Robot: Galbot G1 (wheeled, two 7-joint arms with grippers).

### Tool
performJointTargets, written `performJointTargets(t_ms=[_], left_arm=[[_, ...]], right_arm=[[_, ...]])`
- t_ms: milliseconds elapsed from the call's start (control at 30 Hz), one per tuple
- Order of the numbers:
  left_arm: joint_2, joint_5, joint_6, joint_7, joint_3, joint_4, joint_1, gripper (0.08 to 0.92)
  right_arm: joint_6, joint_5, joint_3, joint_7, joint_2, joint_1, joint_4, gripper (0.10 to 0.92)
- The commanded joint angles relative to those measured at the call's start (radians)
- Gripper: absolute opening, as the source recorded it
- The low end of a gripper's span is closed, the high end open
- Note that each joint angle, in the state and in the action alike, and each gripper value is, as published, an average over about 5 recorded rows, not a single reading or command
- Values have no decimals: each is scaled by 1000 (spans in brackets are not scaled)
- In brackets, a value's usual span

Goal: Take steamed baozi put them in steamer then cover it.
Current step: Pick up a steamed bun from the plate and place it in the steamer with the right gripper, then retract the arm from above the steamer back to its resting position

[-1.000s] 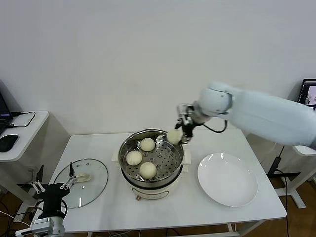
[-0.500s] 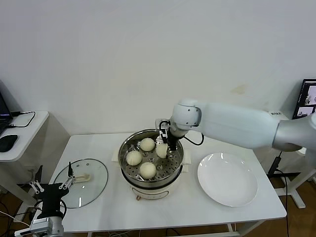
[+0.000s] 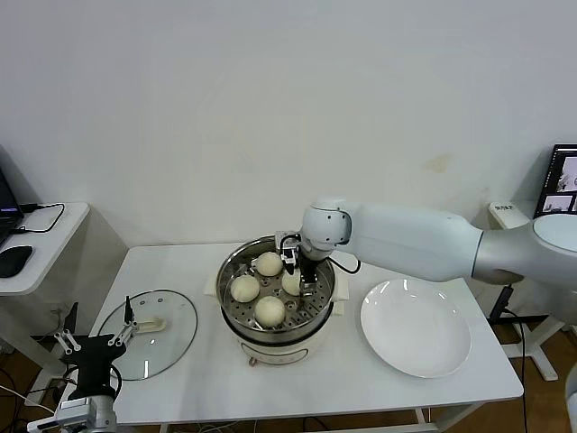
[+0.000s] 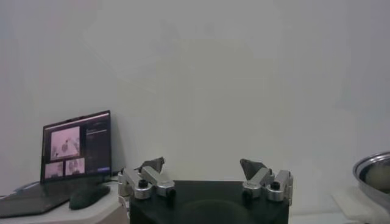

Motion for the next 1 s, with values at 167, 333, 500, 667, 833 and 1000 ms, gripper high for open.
performJointTargets(t_ms=[167,333,500,667,833,1000], left_arm=[[6,-3,0,3,0,-1,1,823],[8,-9,-16,5,4,10,-2,823],[4,-14,-50,10,18,26,-3,823],[-3,-5,-86,16,36,44,-4,823],[-12,44,-94,4,49,78,-11,823],[-19,235,-72,-31,57,146,-22,823]], right_arm=[[6,56,154,115,-230,-2,213,821],[133,205,255,479,-397,-149,365,823],[353,169,544,742,-532,-548,434,823],[572,5,1008,814,-488,-1042,426,823],[787,-174,1451,759,-285,-1440,385,823],[857,-210,1754,646,-48,-1663,380,823]])
